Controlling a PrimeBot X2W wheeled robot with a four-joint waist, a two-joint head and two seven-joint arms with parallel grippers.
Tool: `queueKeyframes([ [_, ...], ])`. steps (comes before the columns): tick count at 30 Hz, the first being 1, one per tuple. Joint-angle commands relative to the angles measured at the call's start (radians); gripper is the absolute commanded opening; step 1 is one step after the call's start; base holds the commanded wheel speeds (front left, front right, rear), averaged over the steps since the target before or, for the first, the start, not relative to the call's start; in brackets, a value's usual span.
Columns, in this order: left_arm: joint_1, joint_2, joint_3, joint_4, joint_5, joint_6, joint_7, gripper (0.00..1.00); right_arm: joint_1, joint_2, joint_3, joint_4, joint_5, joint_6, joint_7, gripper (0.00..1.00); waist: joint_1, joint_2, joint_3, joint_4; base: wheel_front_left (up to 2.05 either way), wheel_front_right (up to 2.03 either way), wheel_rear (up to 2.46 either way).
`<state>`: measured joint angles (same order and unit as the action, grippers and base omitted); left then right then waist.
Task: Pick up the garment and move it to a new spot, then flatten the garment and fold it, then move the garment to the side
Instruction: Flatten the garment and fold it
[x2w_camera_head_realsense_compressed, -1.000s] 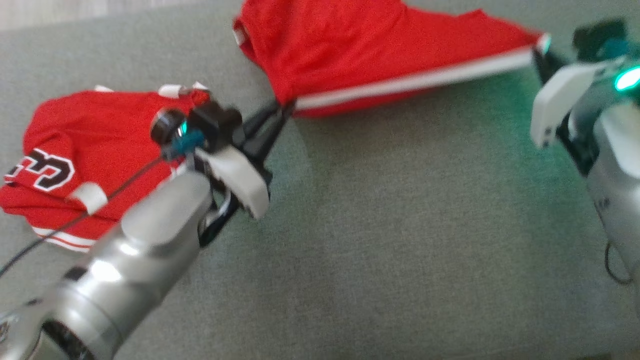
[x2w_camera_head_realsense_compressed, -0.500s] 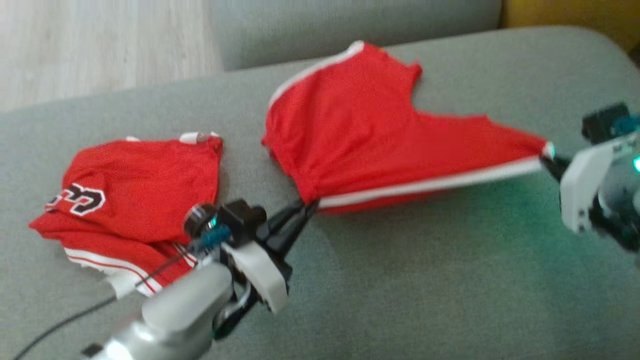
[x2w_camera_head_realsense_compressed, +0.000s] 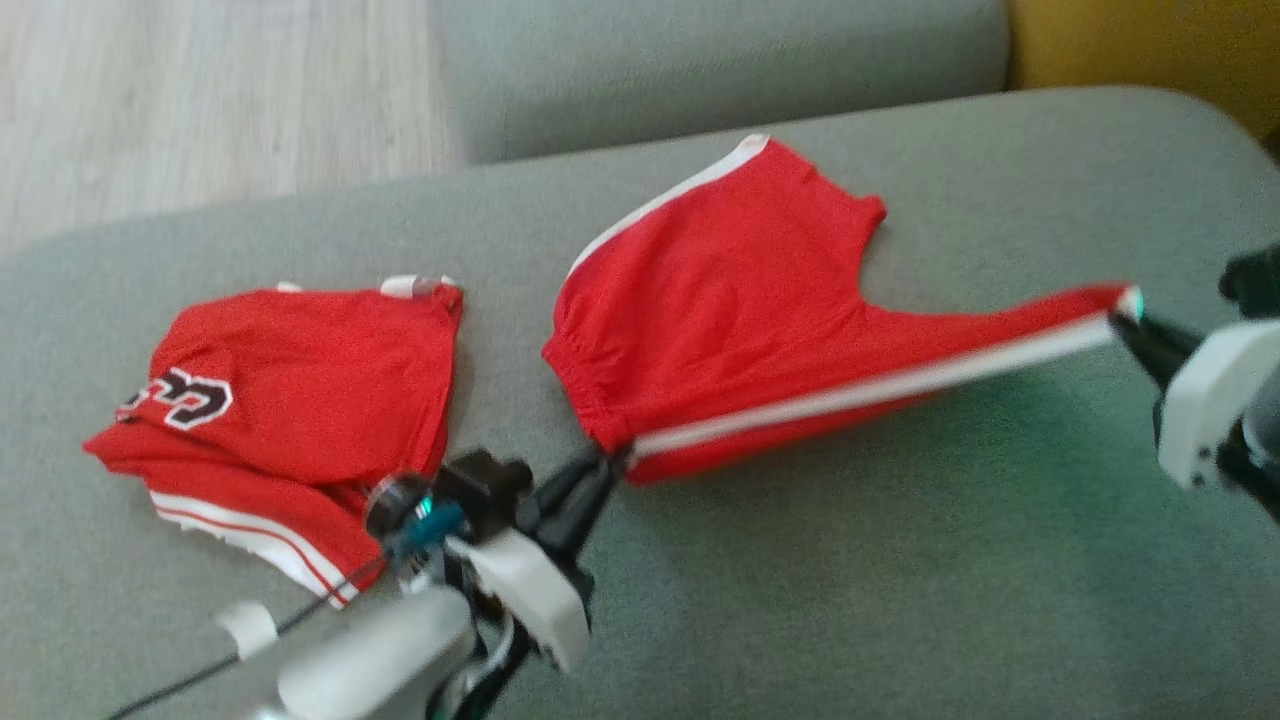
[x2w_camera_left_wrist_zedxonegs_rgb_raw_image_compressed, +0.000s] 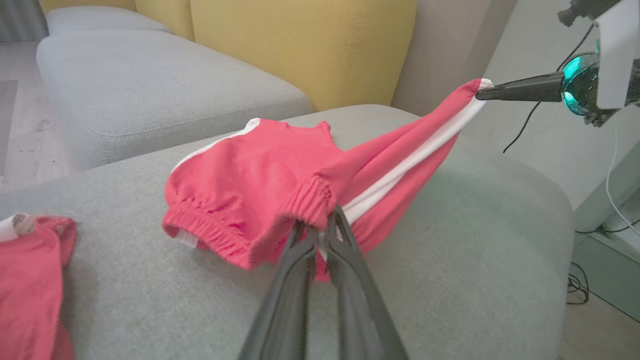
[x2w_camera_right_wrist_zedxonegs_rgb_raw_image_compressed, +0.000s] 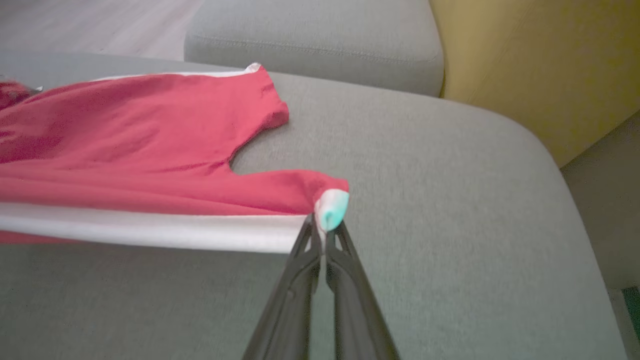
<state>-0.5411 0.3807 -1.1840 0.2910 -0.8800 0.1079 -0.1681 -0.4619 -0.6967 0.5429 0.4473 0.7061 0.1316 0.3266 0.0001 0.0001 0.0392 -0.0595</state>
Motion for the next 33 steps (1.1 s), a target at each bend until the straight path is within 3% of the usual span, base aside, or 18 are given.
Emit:
queueKeyframes([
  [1, -0.088, 0.047, 0.072, -0.011, -0.005, 0.030, 0.000, 0.00, -0.062, -0.011, -0.057, -0.013, -0.052, -0.001, -0.032, 0.00, -0.0001, -0.0001, 0.055, 0.018, 0.00, 0.00, 0.00],
  [8, -0.202, 0.018, 0.137, 0.022, -0.008, 0.073, 0.008, 0.00, -0.228, 0.096, -0.145, 0.042, -0.176, -0.001, -0.060, 0.00, -0.0001, -0.0001, 0.195, 0.081, 0.00, 0.00, 0.00],
  [13, -0.273, -0.010, 0.162, 0.063, -0.007, 0.076, 0.010, 0.00, -0.352, 0.151, -0.165, 0.119, -0.241, -0.001, -0.068, 0.00, -0.0001, -0.0001, 0.268, 0.121, 0.00, 0.00, 0.00],
  [22, -0.383, -0.086, 0.168, 0.148, -0.006, 0.040, 0.018, 0.00, -0.594, 0.219, -0.140, 0.320, -0.375, -0.001, -0.131, 0.00, -0.0001, -0.0001, 0.398, 0.202, 0.00, 0.00, 0.00],
  [33, -0.437, -0.155, 0.154, 0.221, 0.002, 0.009, 0.000, 0.00, -0.713, 0.256, -0.084, 0.495, -0.435, -0.001, -0.209, 0.00, -0.0001, -0.0001, 0.466, 0.251, 0.00, 0.00, 0.00],
])
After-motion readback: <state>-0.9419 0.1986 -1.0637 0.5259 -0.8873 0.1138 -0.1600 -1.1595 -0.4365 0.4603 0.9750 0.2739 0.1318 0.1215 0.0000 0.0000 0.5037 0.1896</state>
